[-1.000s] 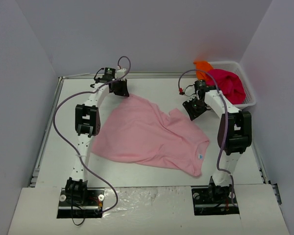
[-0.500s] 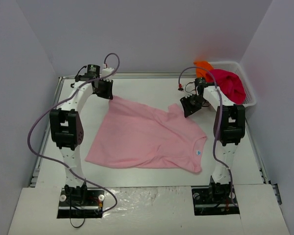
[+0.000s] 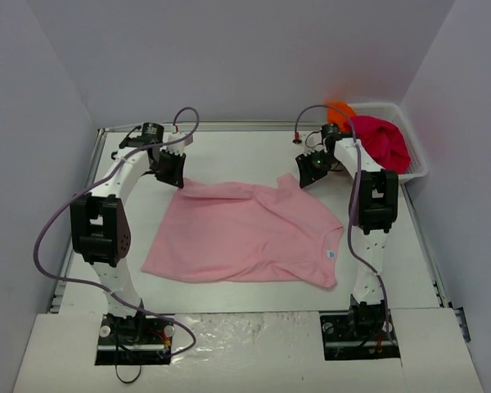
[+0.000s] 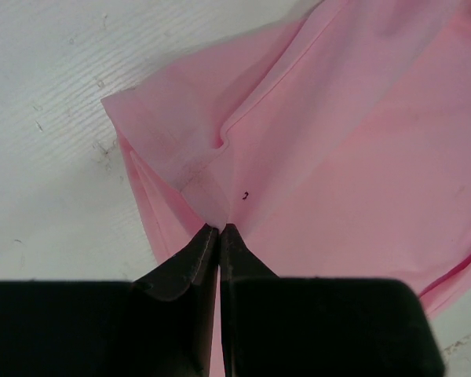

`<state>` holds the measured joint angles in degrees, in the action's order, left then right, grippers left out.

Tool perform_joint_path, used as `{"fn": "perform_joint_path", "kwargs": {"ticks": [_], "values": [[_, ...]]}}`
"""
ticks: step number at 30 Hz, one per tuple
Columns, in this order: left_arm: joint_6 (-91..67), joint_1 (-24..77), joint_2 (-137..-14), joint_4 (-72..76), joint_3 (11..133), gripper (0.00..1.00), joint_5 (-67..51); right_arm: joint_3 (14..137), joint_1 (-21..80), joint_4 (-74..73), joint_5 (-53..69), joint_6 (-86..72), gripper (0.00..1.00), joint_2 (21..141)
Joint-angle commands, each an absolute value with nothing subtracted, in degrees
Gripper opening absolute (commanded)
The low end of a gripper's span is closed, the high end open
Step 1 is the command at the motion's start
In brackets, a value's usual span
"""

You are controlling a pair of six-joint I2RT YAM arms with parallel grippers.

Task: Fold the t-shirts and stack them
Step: Flatten out the tshirt

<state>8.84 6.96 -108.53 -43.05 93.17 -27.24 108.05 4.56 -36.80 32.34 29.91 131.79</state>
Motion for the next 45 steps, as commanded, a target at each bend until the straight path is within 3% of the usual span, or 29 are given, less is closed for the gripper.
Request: {"fn": "perform_joint_path", "kwargs": {"ticks": [1, 4, 14, 26, 28, 31, 32, 41, 45], "values": [[10.1, 7.0, -102.2, -45.5, 92.6, 0.02, -28.3, 110.5, 4.7, -40.4, 33.9, 29.9, 0.31, 133.5], [10.4, 7.0, -101.3, -46.6, 92.1, 0.02, -27.7, 110.2, 4.7, -42.6, 34.1, 31.5, 0.25, 134.0], [10.1, 6.9, -99.3, -46.6, 90.1, 0.02, -27.6, 105.9, 4.7, -47.3, 35.2, 35.8, 0.34, 133.6], [9.5, 6.8, -98.9, -46.1, 90.3, 0.02, -27.2, 104.1, 6.0, -53.7, 37.8, 41.1, 0.34, 133.2], [9.2, 6.8, -99.0, -46.0, 90.3, 0.02, -27.2, 102.4, 6.4, -53.6, 37.0, 42.0, 0.30, 132.9], [9.0, 6.8, -99.1, -45.9, 90.3, 0.02, -27.3, 101.9, 6.5, -53.1, 35.8, 42.1, 0.13, 133.2], [9.1, 6.8, -99.1, -45.9, 90.3, 0.03, -27.3, 102.0, 6.5, -52.8, 35.8, 41.9, 0.01, 133.2], [8.7, 6.9, -98.3, -46.0, 90.2, 0.02, -26.7, 105.9, 7.3, -51.9, 35.8, 40.3, 0.00, 125.3], [8.8, 6.9, -96.7, -45.5, 89.2, 0.02, -26.4, 101.1, 11.4, -52.0, 35.0, 42.2, 0.00, 116.4]]}}
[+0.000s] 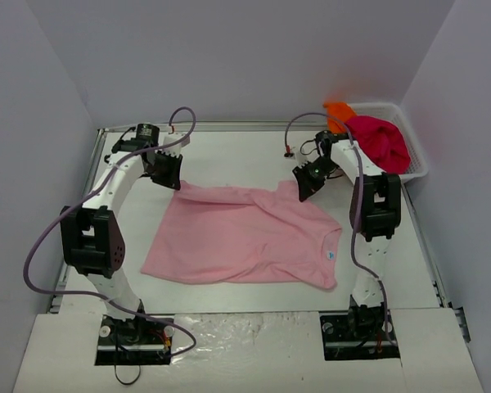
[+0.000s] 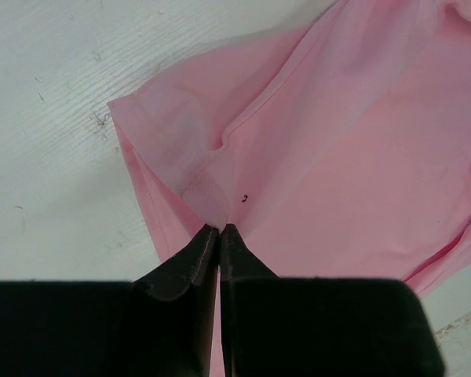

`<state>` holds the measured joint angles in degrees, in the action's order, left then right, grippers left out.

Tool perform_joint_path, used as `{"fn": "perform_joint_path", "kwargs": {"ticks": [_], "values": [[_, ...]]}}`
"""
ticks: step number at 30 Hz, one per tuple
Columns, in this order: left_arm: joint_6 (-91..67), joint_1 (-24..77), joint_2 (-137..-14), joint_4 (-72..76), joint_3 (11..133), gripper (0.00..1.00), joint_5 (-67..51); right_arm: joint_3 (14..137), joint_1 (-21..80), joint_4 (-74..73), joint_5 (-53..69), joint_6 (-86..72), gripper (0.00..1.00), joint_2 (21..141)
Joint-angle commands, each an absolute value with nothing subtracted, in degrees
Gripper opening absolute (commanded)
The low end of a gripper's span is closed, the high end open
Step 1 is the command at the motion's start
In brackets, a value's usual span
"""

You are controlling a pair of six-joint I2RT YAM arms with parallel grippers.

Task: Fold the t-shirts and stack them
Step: Flatten out the tshirt

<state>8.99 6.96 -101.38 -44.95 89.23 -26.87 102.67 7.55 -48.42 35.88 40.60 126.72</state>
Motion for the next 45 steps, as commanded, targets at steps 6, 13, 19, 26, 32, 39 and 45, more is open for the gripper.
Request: {"fn": "perform_joint_path", "kwargs": {"ticks": [6, 13, 19, 26, 32, 39, 45], "values": [[8.8, 6.8, -95.4, -45.1, 87.9, 0.02, -25.4, 86.1, 22.1, -48.9, 29.9, 42.5, 0.00, 108.0], [8.8, 6.6, -94.5, -44.7, 87.1, 0.02, -24.6, 74.3, 29.3, -45.6, 22.3, 41.1, 0.19, 105.7], [8.9, 6.2, -94.0, -44.6, 86.6, 0.02, -24.4, 74.8, 25.8, -46.0, 22.4, 41.0, 0.39, 102.8], [8.9, 6.0, -94.1, -44.2, 86.3, 0.02, -24.9, 81.1, 16.6, -46.0, 28.8, 39.8, 0.40, 102.7], [8.7, 5.6, -94.2, -43.9, 86.1, 0.02, -25.3, 83.1, 14.5, -46.0, 33.0, 39.5, 0.40, 107.3], [8.5, 5.2, -94.6, -43.9, 86.0, 0.02, -25.6, 87.7, 14.2, -51.1, 41.1, 44.8, 0.41, 115.0], [8.7, 4.7, -94.4, -44.1, 85.9, 0.03, -25.4, 91.1, 13.5, -54.0, 43.4, 47.3, 0.43, 120.7]]}}
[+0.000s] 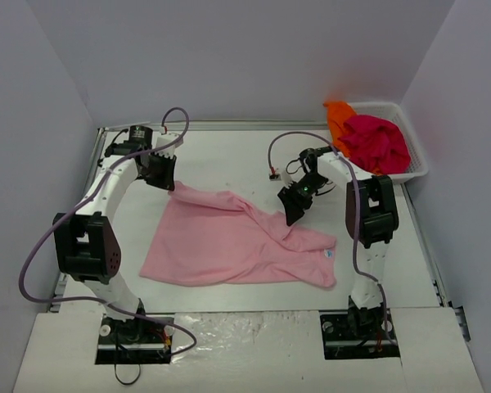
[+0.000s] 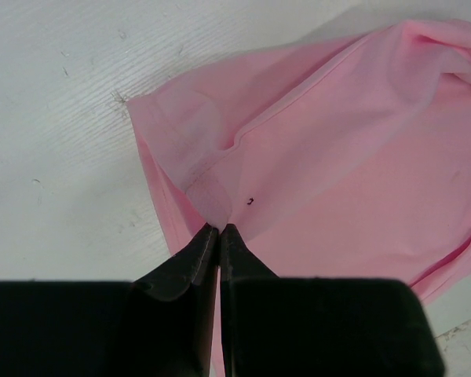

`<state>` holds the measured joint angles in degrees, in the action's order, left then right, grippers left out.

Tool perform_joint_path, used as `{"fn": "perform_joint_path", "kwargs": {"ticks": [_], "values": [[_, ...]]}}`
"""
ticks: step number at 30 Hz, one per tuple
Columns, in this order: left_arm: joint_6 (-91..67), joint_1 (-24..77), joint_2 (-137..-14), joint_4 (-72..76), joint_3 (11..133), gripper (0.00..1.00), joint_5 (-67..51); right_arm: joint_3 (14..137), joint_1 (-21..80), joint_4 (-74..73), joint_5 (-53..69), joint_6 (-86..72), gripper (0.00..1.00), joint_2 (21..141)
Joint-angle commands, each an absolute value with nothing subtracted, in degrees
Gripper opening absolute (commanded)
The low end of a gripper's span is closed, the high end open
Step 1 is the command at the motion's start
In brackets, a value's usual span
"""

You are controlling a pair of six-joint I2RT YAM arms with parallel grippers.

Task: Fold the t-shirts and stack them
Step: Flatten out the tshirt

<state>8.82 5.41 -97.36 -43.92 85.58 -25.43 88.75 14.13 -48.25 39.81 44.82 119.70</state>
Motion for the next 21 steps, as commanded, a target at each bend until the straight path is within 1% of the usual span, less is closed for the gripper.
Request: {"fn": "perform_joint_path", "kwargs": {"ticks": [1, 4, 7, 10, 11, 13, 16, 17, 21], "values": [[8.7, 4.6, -94.4, -44.1, 85.9, 0.02, -25.4, 91.2, 13.4, -54.2, 43.5, 47.8, 0.43, 121.0], [8.7, 4.4, -94.4, -44.2, 85.9, 0.02, -25.4, 91.5, 13.3, -55.5, 43.9, 48.9, 0.43, 122.6], [8.7, 4.3, -94.2, -44.2, 85.9, 0.02, -25.5, 91.3, 13.0, -56.9, 44.7, 50.5, 0.40, 123.0], [8.6, 4.0, -94.2, -44.2, 85.9, 0.02, -25.5, 90.5, 12.6, -57.0, 44.7, 51.2, 0.33, 121.9], [8.7, 4.0, -94.2, -44.2, 85.9, 0.02, -25.5, 90.4, 12.1, -57.1, 44.7, 51.2, 0.25, 121.5], [8.6, 3.8, -94.3, -44.2, 86.0, 0.02, -25.8, 90.1, 11.6, -57.0, 44.7, 51.3, 0.18, 120.1], [8.4, 3.6, -94.3, -44.2, 86.0, 0.02, -26.2, 90.1, 10.7, -57.0, 44.5, 51.1, 0.03, 118.4], [8.5, 3.6, -94.3, -44.2, 86.0, 0.02, -26.2, 90.1, 10.5, -57.1, 44.5, 51.0, 0.00, 117.9], [8.4, 3.5, -94.0, -44.2, 85.9, 0.02, -26.5, 90.6, 10.5, -57.1, 44.1, 50.1, 0.00, 115.9]]}}
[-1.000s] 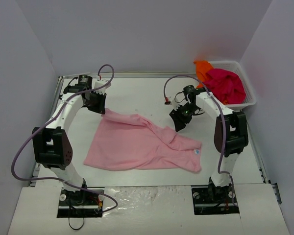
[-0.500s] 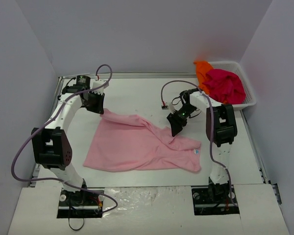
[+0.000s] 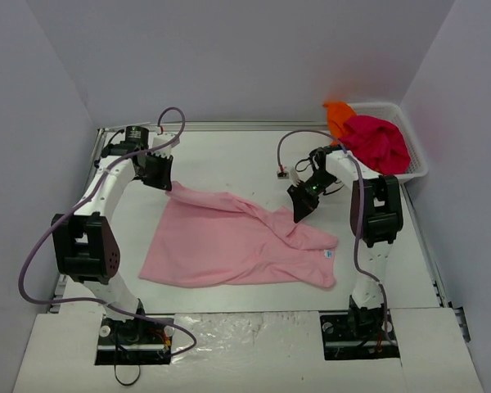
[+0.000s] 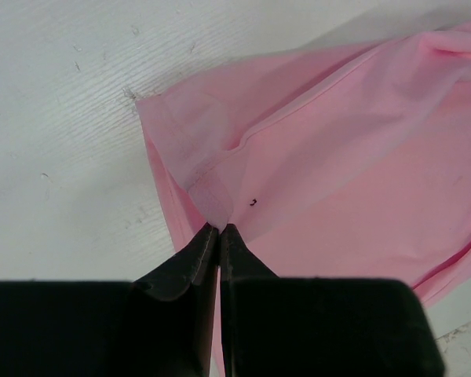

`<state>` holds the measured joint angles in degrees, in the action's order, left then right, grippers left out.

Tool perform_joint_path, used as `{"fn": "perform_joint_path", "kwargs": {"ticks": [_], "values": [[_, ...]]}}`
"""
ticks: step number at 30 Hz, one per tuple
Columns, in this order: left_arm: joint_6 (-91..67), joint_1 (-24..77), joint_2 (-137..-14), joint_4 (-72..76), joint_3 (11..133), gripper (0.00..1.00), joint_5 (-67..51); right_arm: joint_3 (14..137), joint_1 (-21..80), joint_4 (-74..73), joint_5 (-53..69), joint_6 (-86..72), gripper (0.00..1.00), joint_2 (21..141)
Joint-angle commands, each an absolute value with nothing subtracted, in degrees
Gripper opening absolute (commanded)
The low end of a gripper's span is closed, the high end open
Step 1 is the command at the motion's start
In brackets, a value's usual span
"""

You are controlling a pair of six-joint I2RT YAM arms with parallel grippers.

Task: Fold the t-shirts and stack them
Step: Flatten out the tshirt

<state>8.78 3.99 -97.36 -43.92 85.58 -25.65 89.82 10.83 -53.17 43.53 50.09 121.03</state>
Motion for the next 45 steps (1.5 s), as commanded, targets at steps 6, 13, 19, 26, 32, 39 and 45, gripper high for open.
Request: {"fn": "perform_joint_path", "kwargs": {"ticks": [6, 13, 19, 26, 32, 39, 45], "values": [[8.6, 3.3, -93.0, -43.9, 85.2, 0.02, -27.0, 92.3, 10.5, -57.3, 43.2, 48.7, 0.12, 115.2], [8.8, 2.8, -92.4, -43.6, 84.4, 0.02, -27.7, 91.5, 10.5, -57.1, 43.4, 48.5, 0.09, 114.9], [8.8, 2.7, -92.9, -43.8, 84.8, 0.02, -28.3, 91.2, 10.5, -57.0, 43.1, 48.4, 0.14, 114.8], [8.8, 2.7, -92.6, -43.8, 84.6, 0.02, -28.7, 92.1, 10.5, -57.0, 42.4, 47.5, 0.12, 114.3], [9.0, 2.6, -92.2, -43.7, 84.1, 0.02, -28.9, 91.2, 10.5, -56.5, 41.9, 47.5, 0.00, 113.5], [7.7, 2.6, -91.8, -43.4, 85.9, 0.02, -27.8, 95.3, 10.3, -50.5, 36.6, 40.9, 0.00, 110.9], [6.2, 2.6, -93.2, -46.3, 95.5, 0.02, -23.5, 111.5, 10.4, -45.5, 30.0, 32.4, 0.00, 111.4]]}}
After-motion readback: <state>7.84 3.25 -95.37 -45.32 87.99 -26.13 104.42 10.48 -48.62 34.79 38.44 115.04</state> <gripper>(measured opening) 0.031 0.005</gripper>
